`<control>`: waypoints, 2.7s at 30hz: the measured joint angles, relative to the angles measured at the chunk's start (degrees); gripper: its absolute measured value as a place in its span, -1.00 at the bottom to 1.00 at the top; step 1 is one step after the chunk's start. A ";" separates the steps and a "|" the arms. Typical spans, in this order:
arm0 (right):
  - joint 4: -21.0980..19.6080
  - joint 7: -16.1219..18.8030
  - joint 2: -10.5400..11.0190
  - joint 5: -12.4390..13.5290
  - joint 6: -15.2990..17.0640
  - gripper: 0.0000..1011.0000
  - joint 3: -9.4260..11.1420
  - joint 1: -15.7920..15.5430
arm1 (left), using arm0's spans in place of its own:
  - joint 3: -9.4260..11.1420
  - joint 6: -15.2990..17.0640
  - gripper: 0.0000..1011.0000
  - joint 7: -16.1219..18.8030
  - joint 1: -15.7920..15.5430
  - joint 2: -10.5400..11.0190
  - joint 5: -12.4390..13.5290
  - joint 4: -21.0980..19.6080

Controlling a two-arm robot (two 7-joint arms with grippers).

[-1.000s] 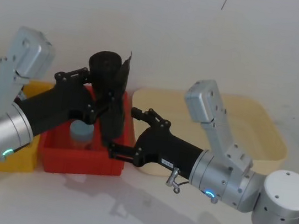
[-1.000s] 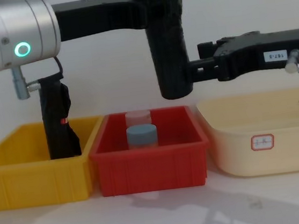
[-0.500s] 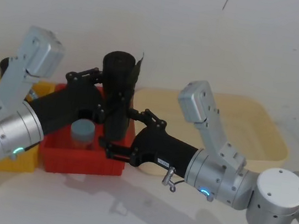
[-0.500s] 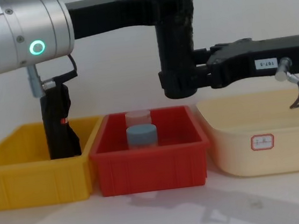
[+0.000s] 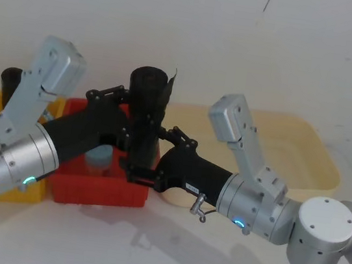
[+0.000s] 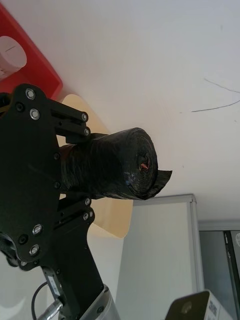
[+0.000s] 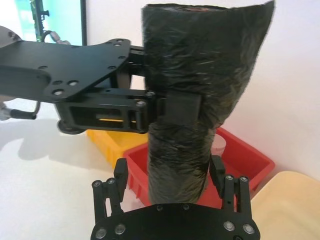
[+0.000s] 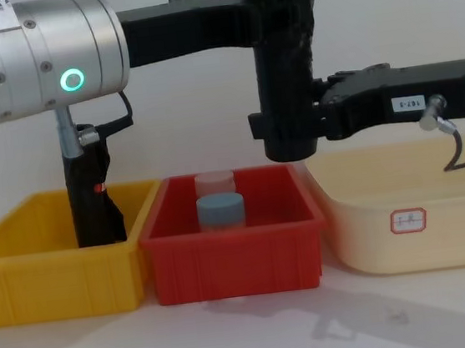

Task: Pick up the garbage bag with the one hand and transfer it to the other hand.

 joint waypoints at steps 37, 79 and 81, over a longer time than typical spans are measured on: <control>2.02 -2.17 -1.93 3.35 0.45 0.11 0.97 -0.01 | 1.09 0.18 -0.02 0.85 0.00 0.35 -0.85 0.50; 10.29 -4.56 -4.09 3.21 1.26 0.11 2.56 7.27 | -3.06 -1.42 0.98 4.51 6.09 4.26 -4.10 -5.72; 10.82 -4.78 -4.04 2.71 1.48 0.11 2.55 7.78 | -3.68 -1.83 0.98 5.29 6.81 4.47 -4.11 -6.32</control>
